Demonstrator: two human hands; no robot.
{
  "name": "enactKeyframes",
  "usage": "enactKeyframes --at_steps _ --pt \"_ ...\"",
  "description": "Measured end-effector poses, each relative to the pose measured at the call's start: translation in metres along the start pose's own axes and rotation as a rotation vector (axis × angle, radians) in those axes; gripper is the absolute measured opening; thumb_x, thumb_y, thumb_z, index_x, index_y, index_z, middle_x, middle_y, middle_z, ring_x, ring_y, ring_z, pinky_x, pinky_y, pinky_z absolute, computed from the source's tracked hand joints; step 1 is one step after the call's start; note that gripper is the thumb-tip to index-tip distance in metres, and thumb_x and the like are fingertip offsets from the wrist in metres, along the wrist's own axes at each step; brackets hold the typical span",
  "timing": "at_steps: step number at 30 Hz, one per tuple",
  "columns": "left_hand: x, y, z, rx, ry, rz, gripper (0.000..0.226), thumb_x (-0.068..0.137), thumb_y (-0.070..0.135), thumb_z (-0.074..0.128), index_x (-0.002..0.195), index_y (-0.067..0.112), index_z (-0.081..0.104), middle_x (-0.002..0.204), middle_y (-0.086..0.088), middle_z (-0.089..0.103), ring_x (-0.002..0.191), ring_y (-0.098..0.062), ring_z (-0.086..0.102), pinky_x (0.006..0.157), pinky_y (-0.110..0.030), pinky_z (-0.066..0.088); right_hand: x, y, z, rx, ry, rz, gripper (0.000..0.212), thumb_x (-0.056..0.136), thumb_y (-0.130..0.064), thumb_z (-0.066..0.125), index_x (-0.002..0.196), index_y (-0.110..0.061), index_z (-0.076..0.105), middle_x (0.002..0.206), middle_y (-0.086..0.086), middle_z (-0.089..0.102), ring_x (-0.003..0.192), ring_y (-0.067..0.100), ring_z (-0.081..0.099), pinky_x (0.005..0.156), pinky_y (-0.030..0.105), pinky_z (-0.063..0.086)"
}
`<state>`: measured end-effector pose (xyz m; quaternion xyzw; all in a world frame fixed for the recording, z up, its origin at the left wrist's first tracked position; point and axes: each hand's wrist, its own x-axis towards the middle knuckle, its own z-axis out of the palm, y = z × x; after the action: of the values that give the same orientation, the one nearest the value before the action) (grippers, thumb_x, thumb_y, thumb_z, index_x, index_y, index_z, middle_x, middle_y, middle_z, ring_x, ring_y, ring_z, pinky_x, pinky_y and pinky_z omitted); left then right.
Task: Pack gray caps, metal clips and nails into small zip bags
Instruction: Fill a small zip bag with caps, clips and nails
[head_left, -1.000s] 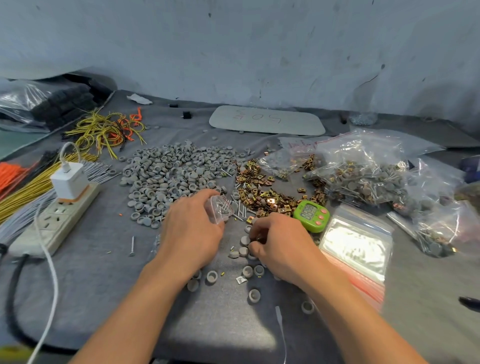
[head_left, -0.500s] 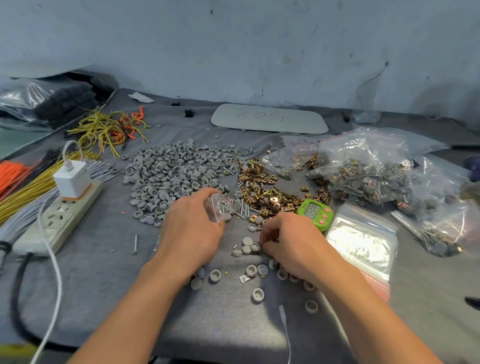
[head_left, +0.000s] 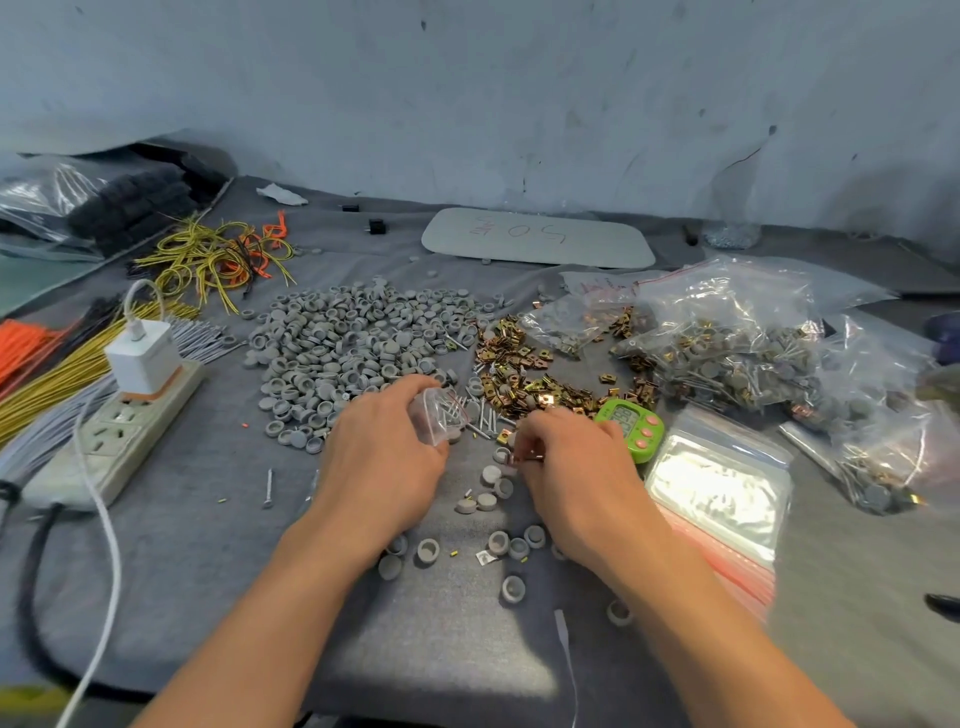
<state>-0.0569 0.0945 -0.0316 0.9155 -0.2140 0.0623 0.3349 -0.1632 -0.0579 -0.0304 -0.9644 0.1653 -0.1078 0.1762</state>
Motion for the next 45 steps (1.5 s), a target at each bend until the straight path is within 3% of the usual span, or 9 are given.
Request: enactKeyframes --at_steps 3,8,14,22,24,27,33,38,45 --pt "-0.001 0.003 -0.001 -0.024 -0.002 0.014 0.048 0.087 0.027 0.077 0.13 0.042 0.062 0.112 0.007 0.07 0.096 -0.014 0.055 0.082 -0.029 0.04 0.004 0.004 -0.008 0.438 0.053 0.106 0.016 0.097 -0.015 0.065 0.09 -0.03 0.065 0.084 -0.015 0.063 0.07 0.001 0.053 0.064 0.015 0.039" --pt "-0.007 0.012 -0.006 -0.151 -0.102 0.103 0.062 0.079 0.018 0.081 0.126 0.051 0.059 0.11 0.011 0.068 0.083 -0.012 0.059 0.076 -0.027 0.046 0.006 -0.004 -0.011 1.072 -0.072 0.166 0.018 0.095 0.0 0.065 0.089 -0.016 0.071 0.072 -0.002 0.063 0.064 0.011 0.054 0.064 0.022 0.048" --pt "-0.013 0.017 -0.005 -0.234 -0.136 0.167 0.077 0.072 0.011 0.085 0.131 0.052 0.057 0.122 0.019 0.065 0.112 -0.002 0.058 0.092 -0.02 0.046 0.009 -0.011 -0.006 0.911 0.039 0.053 0.019 0.089 -0.004 0.071 0.083 -0.022 0.076 0.071 0.007 0.07 0.063 0.012 0.054 0.063 0.03 0.046" --pt "-0.01 0.011 -0.009 -0.292 -0.118 0.204 0.067 0.071 0.012 0.086 0.116 0.055 0.061 0.101 0.03 0.068 0.1 0.018 0.058 0.073 0.002 0.04 0.011 -0.013 -0.005 0.906 0.06 0.072 0.021 0.096 -0.016 0.068 0.077 -0.022 0.076 0.058 -0.015 0.061 0.054 0.002 0.046 0.054 0.017 0.037" --pt "-0.009 0.009 -0.009 -0.327 -0.112 0.195 0.06 0.072 0.009 0.085 0.111 0.051 0.064 0.094 0.029 0.071 0.093 0.013 0.062 0.071 0.0 0.04 0.01 -0.014 -0.005 0.889 0.053 0.07 0.021 0.096 -0.016 0.068 0.078 -0.022 0.076 0.058 -0.01 0.063 0.055 0.003 0.047 0.057 0.019 0.038" --pt "-0.007 0.008 -0.009 -0.34 -0.104 0.176 0.05 0.074 0.01 0.085 0.104 0.046 0.067 0.087 0.023 0.073 0.086 0.004 0.067 0.069 -0.005 0.043 0.011 -0.015 -0.004 0.847 0.048 0.062 0.018 0.095 -0.02 0.069 0.081 -0.027 0.077 0.071 0.018 0.066 0.062 0.014 0.047 0.062 0.032 0.038" --pt "-0.007 0.009 -0.009 -0.364 -0.082 0.146 0.051 0.074 0.009 0.088 0.098 0.049 0.066 0.084 0.027 0.073 0.084 0.007 0.068 0.072 -0.004 0.045 0.008 -0.012 -0.005 0.675 0.179 0.067 0.016 0.087 -0.018 0.075 0.079 -0.03 0.079 0.064 -0.012 0.07 0.054 0.003 0.057 0.052 0.017 0.045" --pt "-0.009 0.009 -0.005 -0.418 -0.112 0.105 0.054 0.078 0.006 0.086 0.106 0.048 0.066 0.082 0.023 0.075 0.076 0.0 0.072 0.069 -0.03 0.06 0.005 -0.014 -0.002 0.456 0.137 0.015 0.013 0.082 -0.028 0.083 0.086 -0.04 0.08 0.061 -0.013 0.067 0.055 0.003 0.058 0.051 0.014 0.042" --pt "-0.005 0.009 -0.006 -0.476 -0.073 0.09 0.049 0.074 0.007 0.09 0.105 0.04 0.07 0.08 0.022 0.076 0.078 0.003 0.072 0.072 -0.017 0.052 0.008 -0.01 -0.01 0.739 0.226 0.133 0.016 0.086 -0.022 0.08 0.072 -0.028 0.077 0.057 -0.013 0.067 0.049 -0.001 0.05 0.049 0.013 0.039"
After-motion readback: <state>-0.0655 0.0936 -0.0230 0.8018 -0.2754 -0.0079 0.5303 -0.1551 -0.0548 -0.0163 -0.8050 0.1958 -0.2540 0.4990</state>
